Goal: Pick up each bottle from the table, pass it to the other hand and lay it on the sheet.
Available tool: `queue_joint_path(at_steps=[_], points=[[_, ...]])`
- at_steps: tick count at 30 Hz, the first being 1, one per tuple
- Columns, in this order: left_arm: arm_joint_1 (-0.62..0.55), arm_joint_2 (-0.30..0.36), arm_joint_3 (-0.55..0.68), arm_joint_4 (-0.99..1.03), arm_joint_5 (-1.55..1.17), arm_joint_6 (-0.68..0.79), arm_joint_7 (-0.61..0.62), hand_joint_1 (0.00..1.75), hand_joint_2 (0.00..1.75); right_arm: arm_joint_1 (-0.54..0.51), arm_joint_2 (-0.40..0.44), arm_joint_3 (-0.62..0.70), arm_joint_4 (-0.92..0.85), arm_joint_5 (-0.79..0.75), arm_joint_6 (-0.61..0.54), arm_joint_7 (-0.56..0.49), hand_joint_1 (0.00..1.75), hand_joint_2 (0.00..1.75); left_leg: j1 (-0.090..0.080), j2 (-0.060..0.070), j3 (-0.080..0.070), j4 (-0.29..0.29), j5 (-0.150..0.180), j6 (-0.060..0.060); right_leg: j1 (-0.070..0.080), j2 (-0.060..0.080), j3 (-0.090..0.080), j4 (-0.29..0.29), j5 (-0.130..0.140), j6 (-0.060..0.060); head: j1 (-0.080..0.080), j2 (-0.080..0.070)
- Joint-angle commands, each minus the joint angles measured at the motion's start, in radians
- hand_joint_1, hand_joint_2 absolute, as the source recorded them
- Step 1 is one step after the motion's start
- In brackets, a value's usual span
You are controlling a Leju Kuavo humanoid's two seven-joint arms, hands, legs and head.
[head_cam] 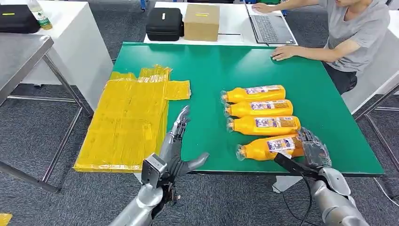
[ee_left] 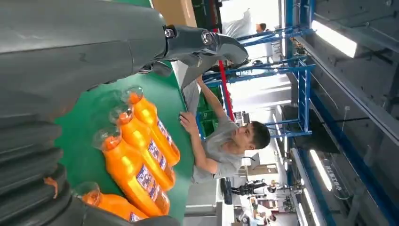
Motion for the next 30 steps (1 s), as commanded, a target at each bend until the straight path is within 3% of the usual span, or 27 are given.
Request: queue_joint_path(at_steps=[1,7,12,18,23,26,27,30], points=[[-0.043,-0.002,0.014,0.051,-0.002,0.002,0.005,0.00,1.75,0.079,-0.023,0.017,0.086,-0.003,0.090,0.013,1.75,1.75,0.001,-0.006,0.000,-0.002,0.001,-0.002,0.001,-0.006,0.003,-0.002,-0.001,-0.002,0.000,0.000],[-0.047,-0.001,0.016,0.057,-0.006,-0.003,0.005,0.00,1.75,0.086,-0.024,0.054,0.092,0.033,0.080,0.015,1.75,1.75,0.001,-0.010,0.001,-0.003,0.002,-0.001,0.001,-0.009,0.007,-0.005,-0.002,-0.001,0.000,0.000],[-0.052,-0.004,0.010,0.065,-0.008,-0.010,0.005,0.00,1.75,0.086,-0.028,0.074,0.110,0.046,0.205,0.020,1.75,1.75,0.002,-0.010,0.004,-0.002,0.000,0.001,0.002,-0.009,0.010,-0.005,-0.003,0.002,0.000,0.000],[-0.060,-0.010,0.002,0.076,-0.011,-0.003,0.005,0.00,1.75,0.099,-0.027,0.067,0.094,0.032,0.197,0.000,1.75,1.75,0.002,-0.009,0.011,-0.001,-0.005,0.002,0.002,-0.008,0.016,-0.005,-0.007,0.004,0.000,0.000],[-0.053,-0.011,0.010,0.084,-0.005,0.025,0.005,0.00,1.75,0.120,0.032,-0.067,0.059,-0.164,0.158,-0.207,1.75,1.75,0.003,-0.010,0.011,-0.002,-0.005,0.001,0.002,-0.008,0.017,-0.007,-0.006,0.003,0.001,0.000],[-0.050,-0.009,0.015,0.081,-0.006,0.033,0.005,0.00,1.75,0.150,0.064,-0.030,-0.011,-0.248,0.183,-0.207,1.75,1.75,0.002,-0.006,0.011,-0.002,-0.006,0.001,0.002,-0.004,0.016,-0.006,-0.006,0.003,0.001,0.000],[-0.050,-0.009,0.015,0.081,-0.006,0.033,0.005,0.00,1.75,0.150,0.064,-0.030,-0.011,-0.248,0.183,-0.207,1.75,1.75,0.003,-0.005,0.008,-0.003,-0.006,0.001,0.002,-0.003,0.025,-0.007,-0.005,0.003,0.000,0.000],[-0.050,-0.009,0.015,0.081,-0.006,0.033,0.005,0.00,1.75,0.150,0.064,-0.030,-0.011,-0.248,0.183,-0.207,1.75,1.75,0.002,-0.001,0.011,-0.001,-0.007,0.001,0.002,0.000,0.025,-0.005,-0.005,0.003,0.000,0.000]])
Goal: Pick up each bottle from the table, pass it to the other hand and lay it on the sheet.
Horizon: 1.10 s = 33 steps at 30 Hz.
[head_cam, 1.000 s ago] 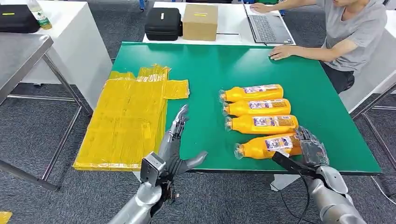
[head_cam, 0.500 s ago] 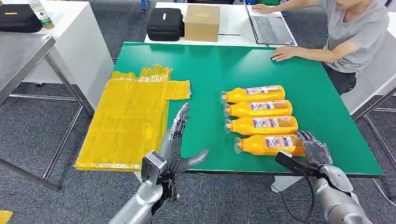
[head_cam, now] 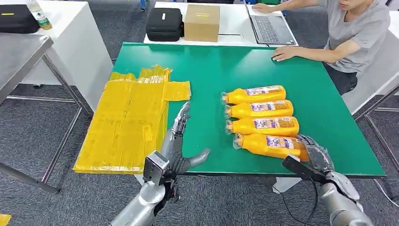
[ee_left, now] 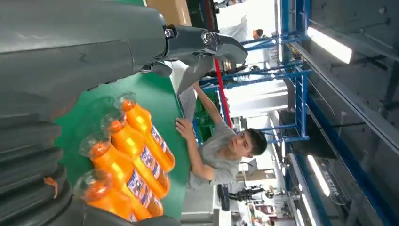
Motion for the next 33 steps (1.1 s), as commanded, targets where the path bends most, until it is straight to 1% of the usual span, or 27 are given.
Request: queue_joint_path(at_steps=[1,4,6,10,13,14,15,16,17,19,20,21,22,24,25,26,29,30,31,32,33], points=[[-0.027,0.009,0.016,0.065,0.007,0.003,0.005,0.00,1.75,0.138,0.066,0.045,-0.039,-0.107,0.050,-0.002,1.75,1.75,0.001,-0.003,0.001,-0.003,0.000,-0.003,0.001,-0.003,0.002,-0.003,0.000,-0.003,0.000,0.000],[-0.016,0.017,0.017,0.048,0.007,0.004,0.005,0.00,1.75,0.154,0.064,0.099,-0.049,-0.194,0.001,-0.002,1.75,1.75,0.003,-0.002,0.002,-0.001,-0.001,-0.002,0.003,-0.001,0.001,-0.002,-0.001,-0.002,0.000,0.000],[-0.007,0.020,0.019,0.042,0.003,0.010,0.005,0.00,1.75,0.174,0.061,0.125,-0.075,-0.284,-0.022,-0.002,1.75,1.75,0.003,-0.003,0.001,-0.002,0.000,-0.003,0.003,-0.002,0.000,-0.002,-0.001,-0.002,0.000,0.000],[-0.005,0.021,0.019,0.041,0.003,0.010,0.005,0.00,1.75,0.177,0.060,0.128,-0.080,-0.294,-0.030,-0.002,1.75,1.75,0.002,-0.002,0.001,-0.001,-0.001,-0.002,0.003,-0.001,0.000,-0.002,-0.001,-0.002,0.000,0.000],[0.000,0.021,0.023,0.042,0.001,0.019,0.005,0.00,1.75,0.196,0.060,0.165,-0.108,-0.403,-0.060,-0.002,1.75,1.75,0.002,-0.003,0.000,-0.003,0.000,-0.003,0.002,-0.002,0.000,-0.003,-0.001,-0.002,0.000,0.000],[0.002,0.019,0.026,0.048,0.004,0.021,0.005,0.00,1.75,0.203,0.064,0.173,-0.128,-0.464,-0.072,-0.002,1.75,1.75,0.002,-0.004,-0.001,-0.003,0.000,-0.004,0.002,-0.003,-0.001,-0.003,-0.001,-0.003,0.000,0.000],[0.002,0.019,0.026,0.048,0.004,0.021,0.005,0.00,1.75,0.203,0.064,0.173,-0.128,-0.464,-0.072,-0.002,1.75,1.75,0.002,-0.002,0.000,-0.002,-0.001,-0.003,0.002,-0.001,0.000,-0.002,-0.001,-0.002,0.000,0.000],[0.005,0.020,0.029,0.049,0.005,0.025,0.005,0.00,1.75,0.205,0.065,0.185,-0.133,-0.508,-0.086,-0.002,1.75,1.75,0.002,-0.003,-0.001,-0.003,0.000,-0.004,0.002,-0.002,-0.001,-0.002,-0.001,-0.003,0.000,0.000],[0.008,0.009,0.048,0.067,0.016,0.030,0.005,0.00,1.75,0.216,0.066,0.212,-0.165,-0.623,-0.103,-0.002,1.75,1.75,0.002,-0.003,-0.001,-0.003,0.000,-0.004,0.002,-0.002,-0.001,-0.002,-0.001,-0.003,0.000,0.000],[0.002,-0.034,0.116,0.143,0.050,0.033,0.005,0.00,1.75,0.234,0.066,0.271,-0.227,-0.824,-0.145,-0.002,1.75,1.75,0.002,-0.002,-0.002,-0.003,0.000,-0.004,0.002,-0.001,-0.002,-0.002,-0.001,-0.002,0.000,0.000],[-0.005,-0.054,0.147,0.182,0.060,0.065,0.005,0.00,1.75,0.243,0.075,0.269,-0.264,-0.889,-0.163,-0.002,1.75,1.75,0.001,-0.001,-0.002,-0.003,0.000,-0.004,0.001,0.000,-0.002,-0.002,-0.001,-0.003,0.000,0.000],[-0.007,-0.061,0.155,0.193,0.060,0.079,0.005,0.00,1.75,0.246,0.077,0.277,-0.275,-0.903,-0.174,-0.002,1.75,1.75,0.002,-0.003,-0.003,-0.002,0.000,-0.003,0.002,-0.002,-0.002,-0.002,-0.001,-0.002,0.001,0.000],[-0.012,-0.067,0.163,0.209,0.061,0.093,0.005,0.00,1.75,0.248,0.083,0.280,-0.289,-0.918,-0.187,-0.002,1.75,1.75,0.001,-0.001,-0.004,-0.002,0.000,-0.003,0.001,0.000,-0.004,-0.001,-0.001,-0.002,0.000,0.000],[-0.024,-0.076,0.176,0.252,0.054,0.159,0.005,0.00,1.75,0.271,0.095,0.314,-0.376,-0.969,-0.225,-0.002,1.75,1.75,0.001,-0.002,-0.006,-0.002,0.000,-0.003,0.001,-0.001,-0.005,-0.001,-0.001,-0.002,0.000,0.000],[-0.025,-0.075,0.174,0.253,0.048,0.169,0.005,0.00,1.75,0.272,0.100,0.323,-0.383,-0.973,-0.233,-0.002,1.75,1.75,0.001,-0.001,-0.008,-0.001,0.000,-0.003,0.001,0.000,-0.007,0.000,-0.001,-0.002,0.000,0.000],[-0.028,-0.075,0.177,0.270,0.046,0.202,0.005,0.00,1.75,0.277,0.112,0.353,-0.427,-0.978,-0.236,-0.002,1.75,1.75,0.001,-0.001,-0.009,-0.001,0.000,-0.002,0.001,0.000,-0.008,0.000,-0.001,-0.001,0.000,0.000],[-0.044,-0.098,0.218,0.362,0.110,0.139,0.005,0.00,1.75,0.278,0.128,0.394,-0.473,-0.999,-0.259,-0.002,1.75,1.75,0.001,0.001,-0.011,-0.001,-0.001,-0.002,0.000,0.002,-0.010,0.000,-0.002,-0.002,0.000,0.000],[-0.047,-0.102,0.219,0.377,0.109,0.128,0.005,0.00,1.75,0.279,0.125,0.409,-0.479,-0.990,-0.283,-0.002,1.75,1.75,0.001,0.001,-0.014,-0.001,0.000,-0.002,0.000,0.002,-0.012,0.001,-0.001,-0.001,0.000,0.000],[-0.053,-0.112,0.219,0.411,0.115,0.107,0.005,0.00,1.75,0.281,0.124,0.428,-0.485,-1.000,-0.290,-0.002,1.75,1.75,0.000,0.001,-0.013,-0.001,-0.001,-0.002,0.000,0.002,-0.012,0.001,-0.001,-0.002,0.000,0.000],[-0.057,-0.116,0.205,0.434,0.120,0.087,0.005,0.00,1.75,0.285,0.124,0.440,-0.498,-1.004,-0.290,-0.002,1.75,1.75,0.001,0.000,-0.015,-0.001,0.000,-0.001,0.000,0.000,-0.013,0.001,-0.001,-0.001,0.000,0.000],[-0.073,-0.116,0.162,0.491,0.151,0.041,0.005,0.00,1.75,0.283,0.120,0.475,-0.488,-0.981,-0.323,-0.002,1.75,1.75,0.000,0.000,-0.014,-0.001,-0.001,-0.002,0.000,0.000,-0.013,0.001,-0.002,-0.001,0.000,0.000]])
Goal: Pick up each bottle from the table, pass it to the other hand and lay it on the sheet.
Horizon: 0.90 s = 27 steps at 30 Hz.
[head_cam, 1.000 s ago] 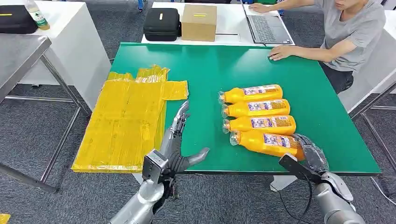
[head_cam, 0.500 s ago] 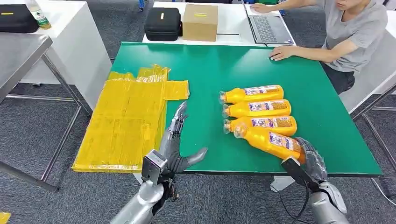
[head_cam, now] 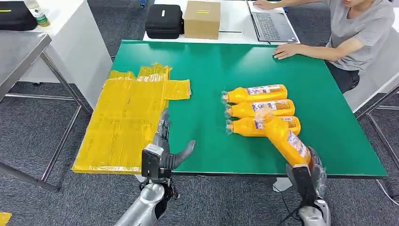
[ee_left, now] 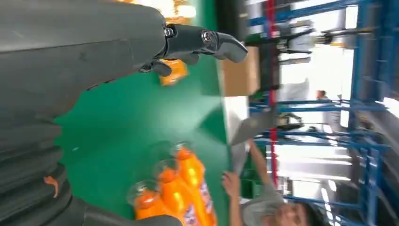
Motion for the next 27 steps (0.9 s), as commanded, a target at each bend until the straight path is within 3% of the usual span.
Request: queue_joint_path(at_steps=[1,8,17,22,27], points=[[-0.090,-0.047,-0.008,0.334,0.085,-0.139,0.004,0.00,1.75,0.006,0.035,0.173,-0.115,0.003,-0.078,0.005,1.75,1.75,0.000,0.000,0.002,-0.001,-0.001,-0.002,0.000,0.000,0.001,-0.001,-0.001,-0.002,0.000,0.000],[-0.141,-0.047,-0.222,0.399,0.189,-0.227,0.004,0.00,1.75,-0.021,0.038,0.265,-0.110,0.007,-0.142,0.005,1.75,1.75,0.000,0.000,-0.002,0.000,-0.001,-0.002,0.000,0.000,-0.002,0.000,-0.001,-0.001,0.000,0.000],[-0.151,-0.047,-0.283,0.392,0.217,-0.258,0.004,0.00,1.75,-0.041,0.053,0.292,-0.094,0.004,-0.155,0.005,1.75,1.75,-0.001,0.001,-0.002,0.000,-0.001,-0.002,-0.001,0.001,-0.003,0.000,-0.001,-0.002,0.000,0.000],[-0.166,-0.047,-0.286,0.369,0.272,-0.211,0.004,0.00,1.75,-0.086,0.115,0.326,-0.098,-0.046,-0.136,0.005,1.75,1.75,-0.001,0.004,-0.002,0.001,-0.002,-0.002,-0.001,0.004,-0.004,0.001,-0.001,-0.002,0.000,0.000],[-0.200,-0.047,-0.405,0.384,0.501,-0.254,0.019,0.00,1.75,-0.123,0.198,0.357,-0.107,-0.076,-0.155,0.005,1.75,1.75,-0.001,0.004,-0.002,0.000,-0.001,-0.002,-0.001,0.003,-0.004,0.002,-0.001,-0.002,0.000,0.000]])
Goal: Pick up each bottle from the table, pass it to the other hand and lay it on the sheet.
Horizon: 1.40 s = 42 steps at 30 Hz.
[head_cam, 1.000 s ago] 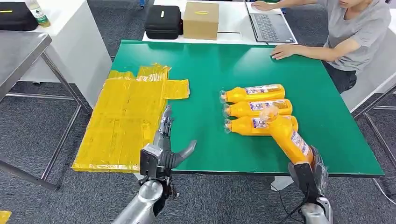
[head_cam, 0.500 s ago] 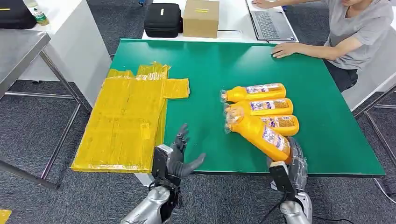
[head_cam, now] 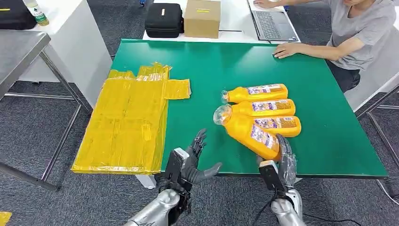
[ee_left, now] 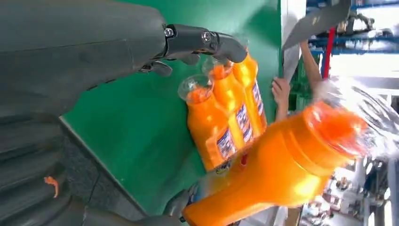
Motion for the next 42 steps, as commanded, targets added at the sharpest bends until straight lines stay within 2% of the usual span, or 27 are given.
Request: queue_joint_path(at_steps=[1,4,8,14,23,24,29,33,36,42], points=[[-0.076,-0.008,-0.174,0.062,0.245,-0.027,0.019,0.00,1.75,-0.105,0.127,0.077,0.011,-0.036,-0.010,0.004,1.75,1.75,0.000,0.003,0.001,0.000,-0.001,-0.001,0.000,0.003,0.000,0.001,0.000,-0.001,0.000,0.000],[-0.085,-0.008,-0.207,0.057,0.301,-0.032,0.038,0.00,1.75,-0.114,0.142,0.080,0.003,-0.049,-0.001,0.004,1.75,1.75,0.000,0.004,0.005,0.000,-0.002,-0.003,0.000,0.004,0.002,0.002,-0.001,-0.003,0.000,0.000],[-0.100,-0.008,-0.217,0.065,0.328,-0.041,0.048,0.00,1.75,-0.123,0.151,0.082,0.009,-0.049,-0.010,0.004,1.75,1.75,0.000,0.001,0.001,0.000,0.000,-0.001,0.000,0.001,0.000,0.001,0.000,-0.001,0.000,0.000],[-0.140,-0.008,-0.326,0.060,0.471,-0.063,0.036,0.00,1.75,-0.160,0.189,0.144,0.062,-0.047,-0.009,0.004,1.75,1.75,0.000,0.003,0.002,0.000,-0.001,-0.002,0.000,0.002,0.000,0.002,-0.001,-0.002,0.000,0.000],[-0.148,-0.008,-0.349,0.052,0.476,-0.043,0.005,0.00,1.75,-0.169,0.195,0.155,0.086,-0.048,0.004,0.004,1.75,1.75,0.000,0.001,0.001,0.000,0.000,-0.001,0.000,0.001,0.000,0.001,-0.001,-0.001,0.000,0.000],[-0.138,-0.008,-0.302,0.009,0.405,0.019,0.004,0.00,1.75,-0.173,0.202,0.174,0.108,-0.047,0.007,0.004,1.75,1.75,0.000,0.001,0.002,0.000,-0.001,-0.001,0.000,0.001,0.001,0.001,-0.001,-0.002,0.000,0.000],[-0.091,-0.008,-0.115,-0.105,0.167,0.119,0.004,0.00,1.75,-0.155,0.220,0.228,0.115,-0.040,0.017,0.004,1.75,1.75,0.000,0.002,0.003,0.000,-0.001,-0.002,0.000,0.002,0.001,0.002,-0.002,-0.002,0.000,0.000],[-0.056,-0.008,-0.017,-0.206,-0.037,0.212,0.004,0.00,1.75,-0.153,0.220,0.274,0.138,-0.025,-0.023,0.004,1.75,1.75,0.001,0.001,-0.001,0.000,0.000,-0.001,0.000,0.001,-0.002,0.001,-0.001,-0.001,0.000,0.000],[-0.052,-0.008,0.030,-0.234,-0.135,0.290,0.004,0.00,1.75,-0.152,0.213,0.286,0.141,-0.030,-0.035,0.004,1.75,1.75,0.001,0.001,0.001,0.000,-0.001,-0.002,0.001,0.000,0.000,0.001,-0.001,-0.002,0.000,0.000],[-0.069,-0.008,0.081,-0.208,-0.097,0.292,0.004,0.00,1.75,-0.147,0.207,0.292,0.109,-0.042,-0.029,0.004,1.75,1.75,0.001,-0.001,0.002,0.000,0.000,-0.002,0.001,-0.001,0.001,0.001,-0.002,-0.002,0.000,0.000]])
